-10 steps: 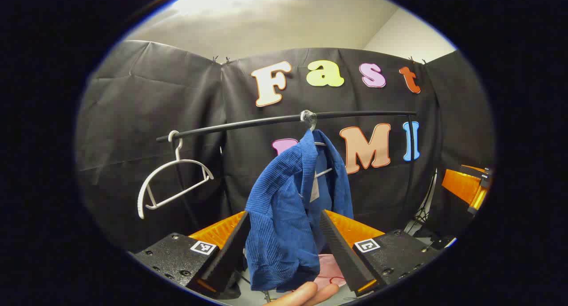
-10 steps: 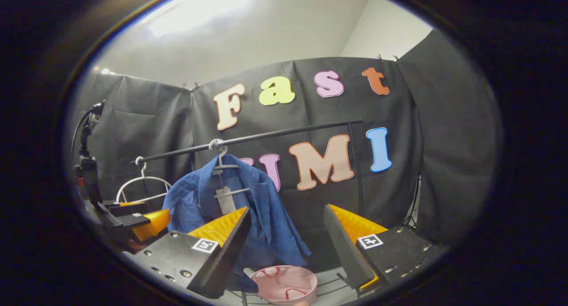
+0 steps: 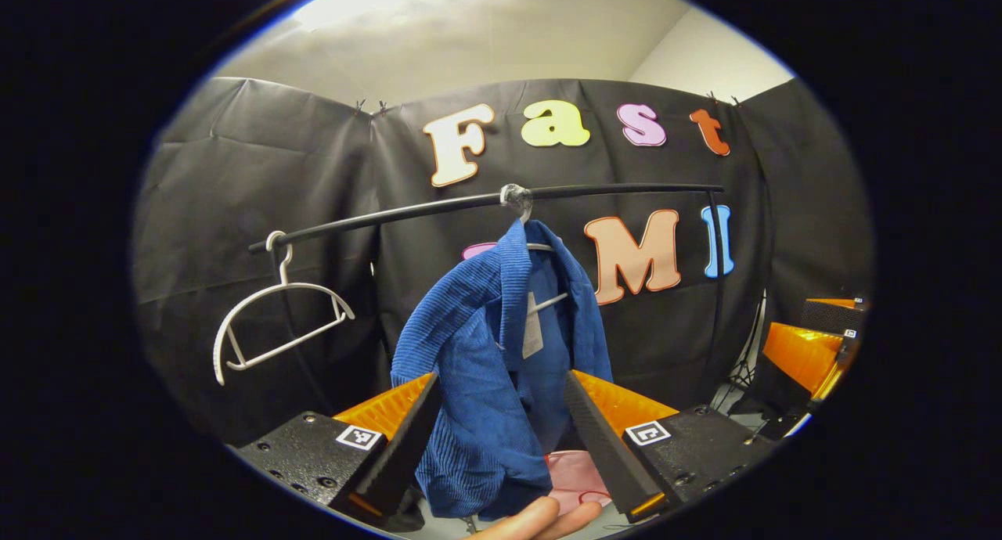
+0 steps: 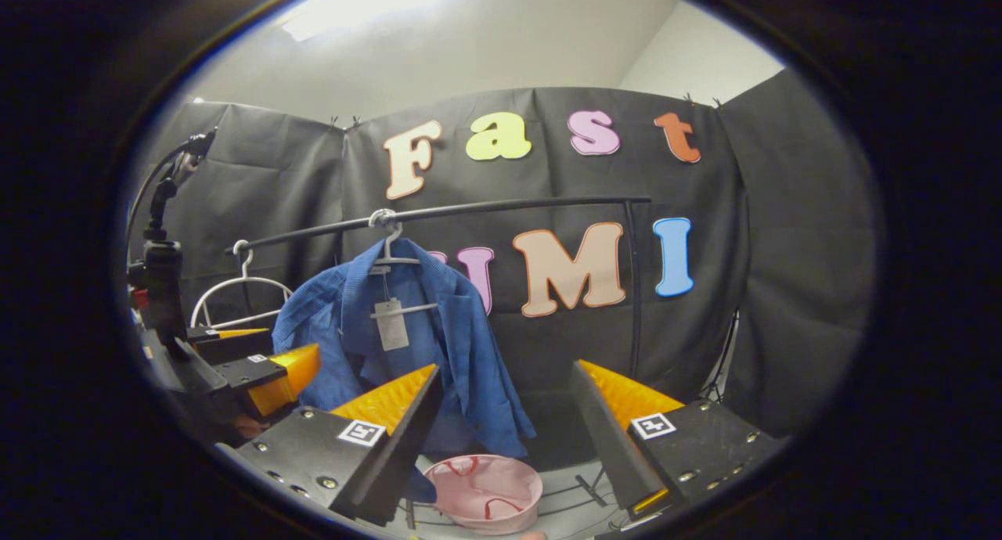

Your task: Grasp the clothes on the hanger with both hands and then place them into the laundry hamper below.

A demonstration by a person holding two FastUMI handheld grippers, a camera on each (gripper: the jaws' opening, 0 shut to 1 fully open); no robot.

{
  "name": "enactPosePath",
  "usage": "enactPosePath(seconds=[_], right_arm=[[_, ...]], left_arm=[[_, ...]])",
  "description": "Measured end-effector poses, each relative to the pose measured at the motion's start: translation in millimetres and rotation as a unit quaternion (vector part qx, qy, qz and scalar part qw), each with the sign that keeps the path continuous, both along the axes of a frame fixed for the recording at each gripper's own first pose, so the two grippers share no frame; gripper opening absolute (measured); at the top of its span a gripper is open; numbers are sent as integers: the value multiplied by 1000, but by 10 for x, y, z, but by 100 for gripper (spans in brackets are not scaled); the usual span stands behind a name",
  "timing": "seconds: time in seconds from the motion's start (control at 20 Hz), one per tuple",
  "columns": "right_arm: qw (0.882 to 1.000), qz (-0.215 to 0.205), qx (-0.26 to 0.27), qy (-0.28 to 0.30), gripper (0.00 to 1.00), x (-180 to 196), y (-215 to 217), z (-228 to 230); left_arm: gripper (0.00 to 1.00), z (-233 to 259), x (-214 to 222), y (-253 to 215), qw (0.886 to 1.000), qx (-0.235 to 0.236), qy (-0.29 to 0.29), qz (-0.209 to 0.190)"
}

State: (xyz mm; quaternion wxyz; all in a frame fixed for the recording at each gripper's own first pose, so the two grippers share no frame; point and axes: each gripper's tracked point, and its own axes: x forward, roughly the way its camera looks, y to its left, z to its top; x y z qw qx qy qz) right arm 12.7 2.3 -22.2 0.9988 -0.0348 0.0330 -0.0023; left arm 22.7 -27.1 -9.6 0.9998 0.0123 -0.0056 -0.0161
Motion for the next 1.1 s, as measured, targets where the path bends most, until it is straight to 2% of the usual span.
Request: enactPosePath(seconds=[0.4, 0.55, 0.8, 0.85, 0.9, 0.95, 1.05, 1.1], right_arm=[[1000, 3, 11, 24, 99, 355, 109, -199], [1000, -7, -1, 31, 98, 536, 75, -260], [998, -13, -15, 53, 98, 895, 66, -381], [998, -13, -17, 54, 98, 974, 91, -404], [998, -10, -20, 52, 98, 1063, 127, -421], [998, -7, -23, 51, 98, 1152, 160, -461], [999, 3, -24, 48, 98, 1336, 251, -548], [998, 13, -22, 51, 98, 1417, 311, -615]], left_arm=[[99, -188, 231, -28, 1000, -2, 4, 20], [96, -386, 433, -28, 999, -11, 21, 29], [99, -561, 864, 8, 999, 4, 29, 23], [95, -588, 961, 73, 999, 5, 32, 29], [99, -617, 1045, 121, 999, 4, 37, 34], [95, -632, 1132, 172, 998, 1, 40, 40], [94, -623, 1274, 257, 998, 2, 38, 50], [99, -602, 1330, 298, 998, 1, 33, 56]])
